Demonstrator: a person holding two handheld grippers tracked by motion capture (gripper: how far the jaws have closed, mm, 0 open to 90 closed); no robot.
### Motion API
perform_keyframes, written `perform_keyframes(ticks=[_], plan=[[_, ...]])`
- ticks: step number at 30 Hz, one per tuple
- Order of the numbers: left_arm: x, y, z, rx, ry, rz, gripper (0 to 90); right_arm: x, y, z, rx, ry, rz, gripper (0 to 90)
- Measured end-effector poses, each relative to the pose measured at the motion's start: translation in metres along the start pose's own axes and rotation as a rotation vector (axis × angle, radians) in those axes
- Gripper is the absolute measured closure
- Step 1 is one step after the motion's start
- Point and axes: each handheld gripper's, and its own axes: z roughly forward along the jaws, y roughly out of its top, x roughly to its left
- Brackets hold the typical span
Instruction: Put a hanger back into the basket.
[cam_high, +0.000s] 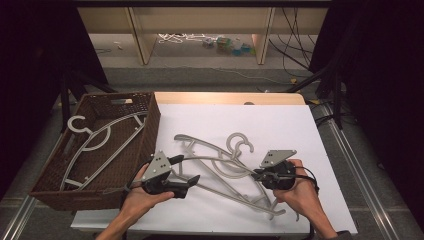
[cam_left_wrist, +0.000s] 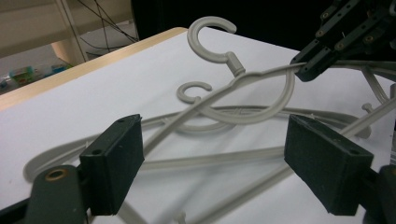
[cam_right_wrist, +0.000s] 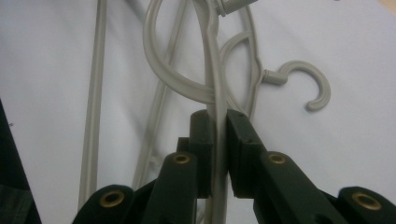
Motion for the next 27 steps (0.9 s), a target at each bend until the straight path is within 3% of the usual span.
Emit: perform_keyframes(ticks=[4,9,14,19,21,23,25,27], plan=[[0.001,0.013,0.011,0.045,-0.019,0.032,21.8,0.005,0.0,-0.003,-0.005,0.007,-0.03,82.2],[0.0,0.021,0.026,0.091,-0.033,0.039,23.9,0.01,0.002,-0.006,-0.01,0.013,-0.053,82.2],[-0.003,0.021,0.042,0.157,-0.07,0.074,25.8,0.015,0.005,-0.01,-0.021,0.015,-0.085,82.1],[-0.005,0.023,0.048,0.18,-0.072,0.101,28.9,0.019,0.007,-0.013,-0.024,0.01,-0.1,82.1],[-0.003,0.024,0.049,0.187,-0.076,0.133,30.0,0.021,0.008,-0.014,-0.025,0.014,-0.106,82.1],[-0.004,0.025,0.052,0.193,-0.088,0.122,34.3,0.023,0.008,-0.014,-0.03,0.021,-0.109,82.1],[-0.003,0.025,0.053,0.216,-0.095,0.151,36.2,0.024,0.009,-0.015,-0.021,0.03,-0.113,82.1],[-0.004,0.024,0.056,0.232,-0.11,0.154,38.8,0.025,0.009,-0.014,-0.026,0.027,-0.119,82.1]])
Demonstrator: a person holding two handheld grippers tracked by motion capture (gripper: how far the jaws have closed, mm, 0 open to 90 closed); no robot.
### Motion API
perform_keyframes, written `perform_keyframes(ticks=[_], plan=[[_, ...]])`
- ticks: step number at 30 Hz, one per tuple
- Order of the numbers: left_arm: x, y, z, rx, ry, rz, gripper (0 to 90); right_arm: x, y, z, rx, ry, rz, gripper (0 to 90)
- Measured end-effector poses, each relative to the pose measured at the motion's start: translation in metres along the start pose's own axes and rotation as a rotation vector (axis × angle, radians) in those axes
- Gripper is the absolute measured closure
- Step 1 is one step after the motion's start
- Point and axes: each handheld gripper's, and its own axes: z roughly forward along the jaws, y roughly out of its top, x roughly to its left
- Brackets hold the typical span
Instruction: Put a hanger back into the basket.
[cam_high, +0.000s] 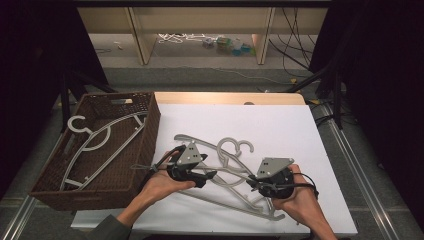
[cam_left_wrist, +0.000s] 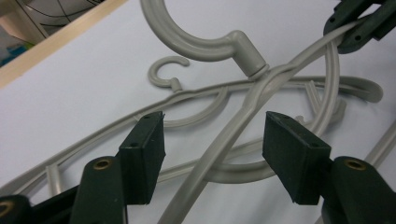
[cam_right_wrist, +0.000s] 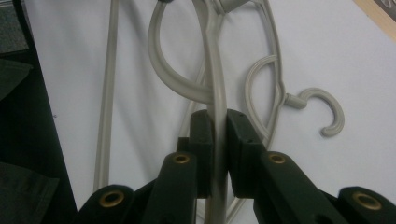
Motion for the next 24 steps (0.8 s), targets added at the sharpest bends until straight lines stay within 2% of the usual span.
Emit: perform_keyframes(ticks=[1,2,4,7,11,13,15,16,19,21,24], plan=[[-0.001,0.0,0.002,-0.003,-0.003,-0.007,39.8,0.0,0.0,0.0,-0.001,0.0,-0.002,82.1],[-0.001,0.0,0.003,0.012,-0.002,0.016,42.5,0.0,0.0,0.0,-0.002,-0.002,-0.005,82.1],[0.0,0.001,0.005,0.03,0.002,0.028,45.9,0.001,0.001,0.0,0.0,-0.002,-0.011,82.0],[-0.001,0.002,0.009,0.039,-0.016,0.054,50.5,0.001,0.002,-0.001,-0.009,0.006,-0.017,82.0],[-0.004,0.003,0.018,0.076,-0.05,0.096,59.2,0.002,0.002,-0.003,-0.009,0.01,-0.023,82.0],[-0.004,0.004,0.022,0.09,-0.04,0.123,64.9,0.002,0.003,-0.003,-0.005,0.003,-0.029,82.1],[-0.003,0.005,0.023,0.1,-0.051,0.145,66.8,0.002,0.002,-0.004,-0.006,0.009,-0.02,82.0],[-0.004,0.006,0.023,0.106,-0.043,0.175,67.5,0.002,0.002,-0.003,-0.006,0.009,-0.02,82.0],[-0.005,0.008,0.022,0.115,-0.04,0.222,70.0,0.001,0.002,-0.003,-0.007,0.011,-0.026,82.0],[-0.008,0.01,0.021,0.127,-0.036,0.278,72.1,0.0,0.002,-0.003,-0.012,0.01,-0.034,82.0],[-0.013,0.014,0.018,0.121,-0.021,0.323,74.4,-0.001,0.002,-0.006,-0.023,0.003,-0.049,81.5]])
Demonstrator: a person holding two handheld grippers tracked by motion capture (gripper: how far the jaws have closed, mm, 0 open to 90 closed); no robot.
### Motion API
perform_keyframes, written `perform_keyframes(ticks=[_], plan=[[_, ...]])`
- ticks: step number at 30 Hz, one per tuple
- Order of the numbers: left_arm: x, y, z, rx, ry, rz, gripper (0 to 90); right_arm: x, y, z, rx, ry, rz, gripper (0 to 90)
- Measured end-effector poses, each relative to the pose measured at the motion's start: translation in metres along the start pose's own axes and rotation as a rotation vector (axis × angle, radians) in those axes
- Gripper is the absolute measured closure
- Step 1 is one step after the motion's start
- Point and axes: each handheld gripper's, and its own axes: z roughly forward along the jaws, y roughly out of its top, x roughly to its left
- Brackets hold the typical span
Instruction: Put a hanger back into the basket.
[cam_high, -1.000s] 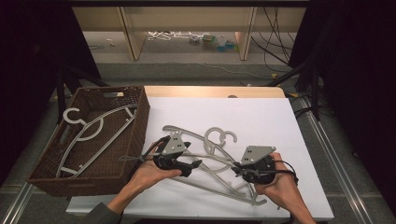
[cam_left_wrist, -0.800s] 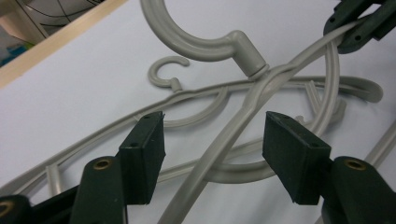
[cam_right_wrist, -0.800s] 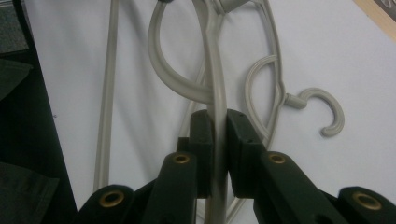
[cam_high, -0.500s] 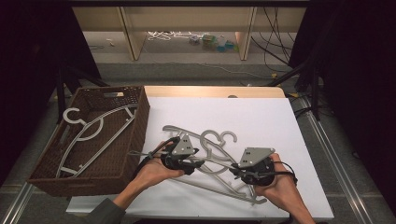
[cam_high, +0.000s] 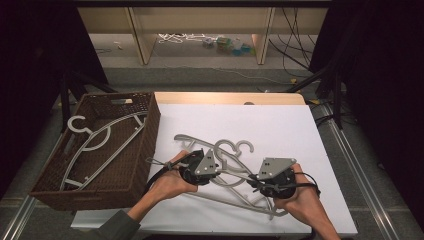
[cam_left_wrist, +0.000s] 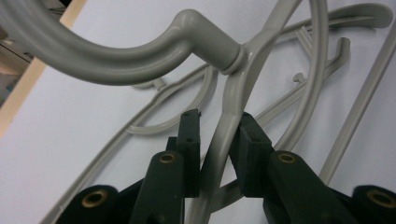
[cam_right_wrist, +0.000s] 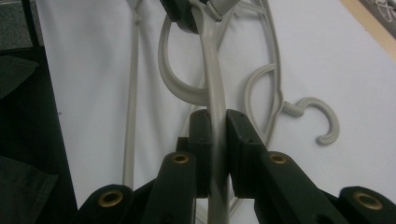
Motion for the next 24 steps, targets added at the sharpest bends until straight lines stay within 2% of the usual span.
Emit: perform_keyframes(ticks=[2,5,6,7,8,10,12,14,15,17,20,24], plan=[[-0.001,0.002,-0.003,0.003,0.005,0.026,75.6,-0.001,0.0,-0.003,-0.003,0.008,-0.006,80.9],[-0.005,0.006,-0.005,0.001,-0.002,0.043,78.5,-0.004,0.0,-0.006,-0.003,-0.027,-0.012,77.2],[-0.007,0.008,-0.005,0.0,-0.006,0.055,79.4,-0.005,0.0,-0.007,0.004,-0.025,-0.001,75.8],[-0.009,0.009,-0.005,0.006,-0.019,0.058,80.8,-0.006,0.0,-0.007,0.008,-0.043,0.015,74.2],[-0.012,0.01,-0.004,0.001,-0.019,0.044,81.6,-0.007,0.0,-0.008,0.01,-0.058,0.021,72.7],[-0.012,0.012,-0.005,0.004,-0.016,0.055,81.8,-0.008,-0.001,-0.01,0.011,-0.066,0.034,71.2],[-0.011,0.011,-0.006,-0.011,-0.019,0.023,81.8,-0.009,-0.002,-0.011,0.001,-0.073,0.052,65.2],[-0.007,0.01,-0.01,-0.025,-0.025,-0.005,81.8,-0.011,-0.001,-0.012,-0.017,-0.098,0.088,53.9],[-0.006,0.01,-0.011,-0.024,-0.027,-0.016,81.8,-0.012,-0.001,-0.013,-0.046,-0.124,0.117,47.8],[-0.001,0.008,-0.014,-0.03,-0.024,-0.048,81.8,-0.014,0.0,-0.016,-0.092,-0.146,0.174,40.9],[0.003,0.004,-0.018,-0.028,-0.028,-0.084,81.8,-0.017,0.001,-0.021,-0.165,-0.183,0.221,31.8],[0.008,-0.001,-0.021,-0.03,-0.02,-0.138,81.8,-0.017,0.002,-0.027,-0.226,-0.24,0.273,22.6]])
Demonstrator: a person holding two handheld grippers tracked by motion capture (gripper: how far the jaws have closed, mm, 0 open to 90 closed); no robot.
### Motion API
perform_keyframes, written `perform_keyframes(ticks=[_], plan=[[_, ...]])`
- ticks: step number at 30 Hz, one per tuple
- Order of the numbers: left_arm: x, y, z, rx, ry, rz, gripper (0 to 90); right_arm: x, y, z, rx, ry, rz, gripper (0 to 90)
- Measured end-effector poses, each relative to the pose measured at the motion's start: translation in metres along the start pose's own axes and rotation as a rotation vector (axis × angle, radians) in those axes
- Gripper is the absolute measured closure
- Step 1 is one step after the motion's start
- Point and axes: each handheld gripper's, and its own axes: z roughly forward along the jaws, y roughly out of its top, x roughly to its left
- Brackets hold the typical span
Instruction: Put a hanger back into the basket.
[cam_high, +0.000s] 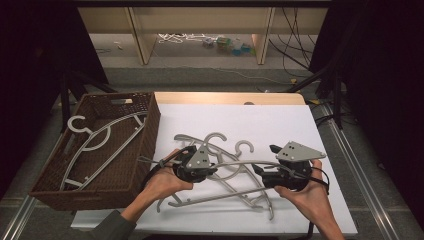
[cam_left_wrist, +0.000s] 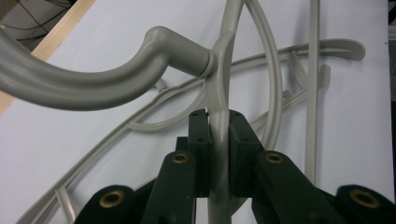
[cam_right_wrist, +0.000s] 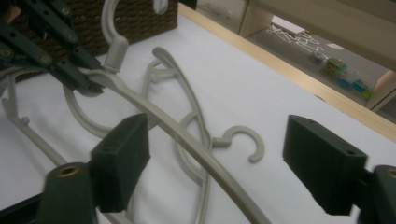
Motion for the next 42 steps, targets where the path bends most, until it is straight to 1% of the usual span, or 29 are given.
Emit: perform_keyframes(ticks=[1,2,4,6,7,12,13,14,15,18,19,20,21,22,23,27,29,30,31,32,33,35,36,37,38,39,40,41,42], plan=[[0.001,-0.001,-0.001,-0.001,0.002,-0.006,81.8,0.0,-0.001,-0.001,-0.014,-0.009,0.028,22.4],[0.003,-0.002,-0.002,-0.002,0.005,-0.016,81.8,0.0,-0.001,-0.002,-0.016,-0.004,0.034,22.7],[0.006,-0.006,-0.006,-0.001,0.016,-0.044,81.8,0.0,-0.004,-0.003,-0.047,-0.009,0.044,22.6],[0.011,-0.01,-0.01,-0.01,0.027,-0.075,81.8,0.001,-0.006,-0.003,-0.063,-0.007,0.067,21.8],[0.013,-0.011,-0.012,-0.008,0.033,-0.081,81.9,0.002,-0.008,-0.003,-0.084,-0.017,0.084,21.6],[0.019,-0.015,-0.021,-0.019,0.041,-0.126,81.9,0.007,-0.017,-0.003,-0.151,-0.037,0.111,20.3],[0.02,-0.015,-0.022,-0.02,0.037,-0.134,81.9,0.008,-0.02,-0.003,-0.163,-0.034,0.118,19.9],[0.022,-0.016,-0.023,-0.026,0.035,-0.15,81.9,0.009,-0.022,-0.003,-0.158,-0.041,0.116,19.5],[0.023,-0.016,-0.024,-0.031,0.034,-0.161,81.9,0.011,-0.026,-0.004,-0.167,-0.045,0.121,19.5],[0.027,-0.018,-0.028,-0.046,0.023,-0.208,81.9,0.013,-0.036,-0.006,-0.173,-0.045,0.13,18.9],[0.028,-0.019,-0.03,-0.05,0.021,-0.206,81.9,0.014,-0.039,-0.006,-0.191,-0.036,0.14,18.6],[0.03,-0.019,-0.032,-0.059,0.018,-0.219,81.9,0.014,-0.042,-0.007,-0.193,-0.04,0.137,18.1],[0.029,-0.02,-0.032,-0.078,0.014,-0.249,81.9,0.015,-0.046,-0.009,-0.203,-0.047,0.145,17.7],[0.03,-0.02,-0.035,-0.091,0.012,-0.27,81.9,0.015,-0.048,-0.009,-0.207,-0.042,0.145,17.6],[0.031,-0.021,-0.036,-0.092,0.011,-0.27,81.9,0.016,-0.053,-0.01,-0.213,-0.037,0.149,17.4],[0.034,-0.022,-0.049,-0.119,0.02,-0.294,81.9,0.018,-0.062,-0.009,-0.225,-0.033,0.162,17.2],[0.035,-0.023,-0.054,-0.133,0.021,-0.31,81.9,0.02,-0.064,-0.007,-0.239,-0.033,0.166,17.2],[0.037,-0.023,-0.059,-0.144,0.015,-0.314,81.9,0.02,-0.064,-0.007,-0.235,-0.019,0.164,17.2],[0.037,-0.023,-0.062,-0.144,0.018,-0.319,81.9,0.022,-0.064,-0.005,-0.25,-0.024,0.165,17.1],[0.039,-0.023,-0.067,-0.154,0.016,-0.323,81.9,0.022,-0.064,-0.005,-0.243,-0.024,0.161,17.0],[0.04,-0.022,-0.07,-0.159,0.02,-0.328,81.9,0.024,-0.065,-0.003,-0.264,-0.019,0.167,16.9],[0.043,-0.021,-0.078,-0.171,0.023,-0.337,81.9,0.025,-0.065,-0.004,-0.25,-0.019,0.176,16.6],[0.045,-0.02,-0.083,-0.184,0.02,-0.336,81.9,0.025,-0.065,-0.003,-0.251,-0.02,0.176,16.6],[0.046,-0.019,-0.086,-0.181,0.026,-0.336,81.9,0.026,-0.066,-0.001,-0.272,-0.009,0.183,16.6],[0.048,-0.018,-0.09,-0.184,0.02,-0.336,81.9,0.026,-0.067,-0.001,-0.272,-0.008,0.181,16.6],[0.049,-0.017,-0.093,-0.187,0.025,-0.341,81.9,0.026,-0.067,-0.002,-0.256,-0.02,0.178,16.5],[0.051,-0.016,-0.097,-0.188,0.02,-0.35,81.9,0.026,-0.068,-0.002,-0.249,-0.018,0.18,16.5],[0.052,-0.016,-0.1,-0.192,0.016,-0.349,81.9,0.026,-0.068,0.0,-0.258,-0.006,0.189,16.6],[0.054,-0.015,-0.103,-0.194,0.013,-0.353,81.9,0.026,-0.068,0.0,-0.25,-0.01,0.184,16.6]])
